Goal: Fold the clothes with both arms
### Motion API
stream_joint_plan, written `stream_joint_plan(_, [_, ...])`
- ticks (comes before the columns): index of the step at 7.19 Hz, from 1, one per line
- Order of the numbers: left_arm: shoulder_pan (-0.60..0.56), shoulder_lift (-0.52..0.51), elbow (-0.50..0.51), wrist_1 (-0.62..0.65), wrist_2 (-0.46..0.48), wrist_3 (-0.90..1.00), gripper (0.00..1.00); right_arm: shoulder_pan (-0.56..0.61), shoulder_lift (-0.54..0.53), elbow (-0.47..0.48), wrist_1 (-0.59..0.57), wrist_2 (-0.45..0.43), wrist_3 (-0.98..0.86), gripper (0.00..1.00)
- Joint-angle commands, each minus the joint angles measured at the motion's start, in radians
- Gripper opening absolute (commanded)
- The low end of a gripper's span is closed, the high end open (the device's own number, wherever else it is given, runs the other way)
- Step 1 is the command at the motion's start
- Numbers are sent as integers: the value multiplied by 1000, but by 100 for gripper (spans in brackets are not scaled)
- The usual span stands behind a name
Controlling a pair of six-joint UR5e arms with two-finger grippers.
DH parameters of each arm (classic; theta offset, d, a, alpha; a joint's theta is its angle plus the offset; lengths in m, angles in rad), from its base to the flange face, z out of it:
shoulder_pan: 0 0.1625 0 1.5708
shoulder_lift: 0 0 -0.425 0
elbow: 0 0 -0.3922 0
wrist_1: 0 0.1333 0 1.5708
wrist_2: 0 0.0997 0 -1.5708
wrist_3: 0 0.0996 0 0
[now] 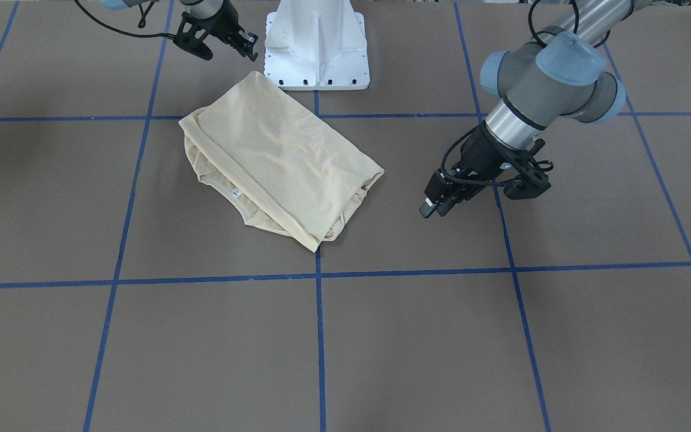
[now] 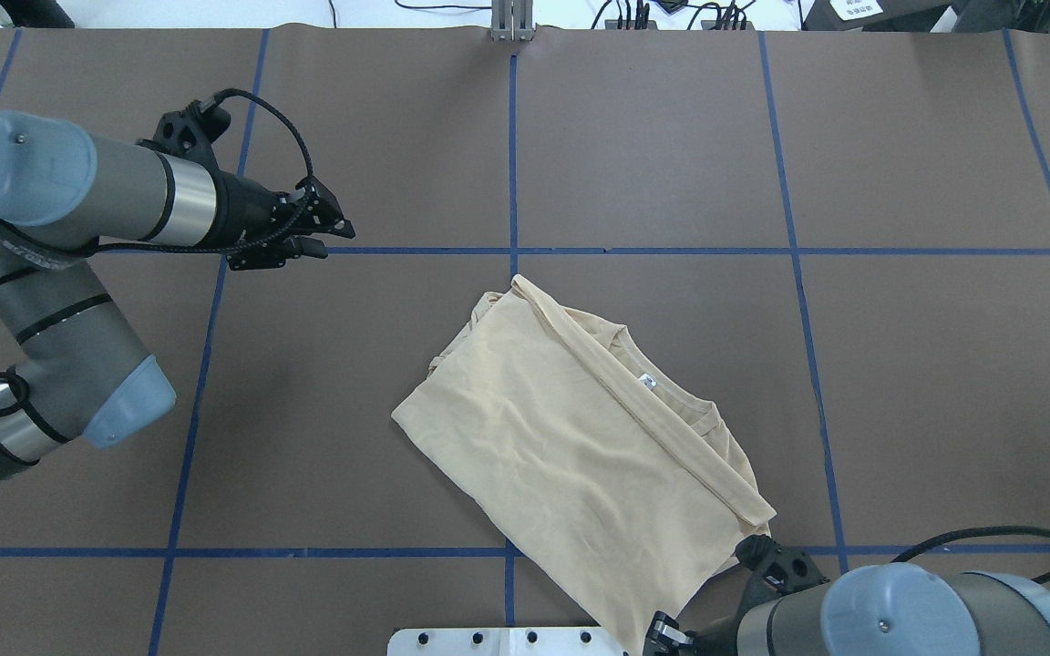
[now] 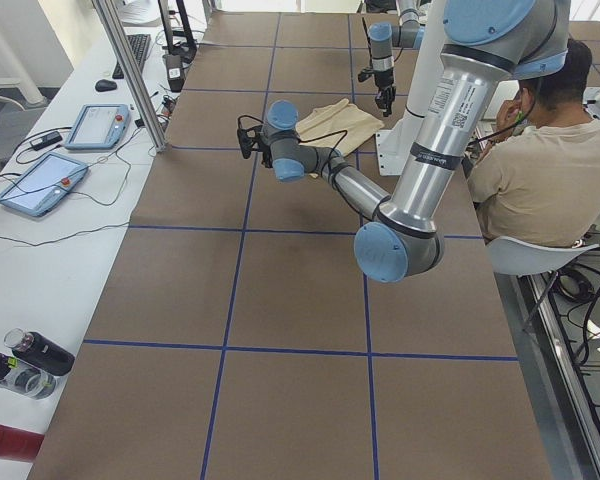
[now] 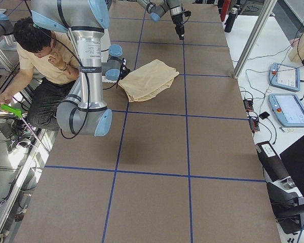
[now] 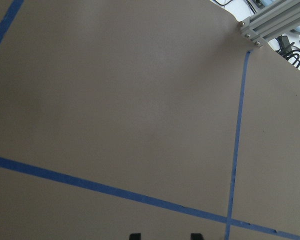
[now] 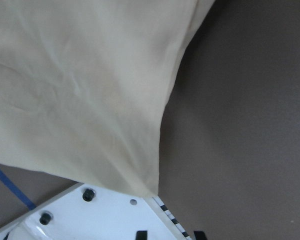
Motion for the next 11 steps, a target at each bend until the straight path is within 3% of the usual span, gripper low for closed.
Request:
stream_joint_plan(1, [100,76,-83,4,23,-68,54,126,-52,63,1,86,-3,100])
stream_joint_plan(3, [237,103,-86,7,115,-119,58,461,3,33,3,366,-17,100])
stream_joint_plan(4, [291,91,-81,29,151,-127,59,609,73,-39,1,477,-50,100])
stream_joint_plan(5, [316,53,-55,53,153,-130,61,682,118,-111,1,534,-95,100])
stream_joint_plan(8, [321,29,-30,95,157,-130,69,703,128,-150,0,533,-132,100])
stream_joint_plan(11, [321,5,2,93,174,-128,69,695,128,-164,0,524,-133,100])
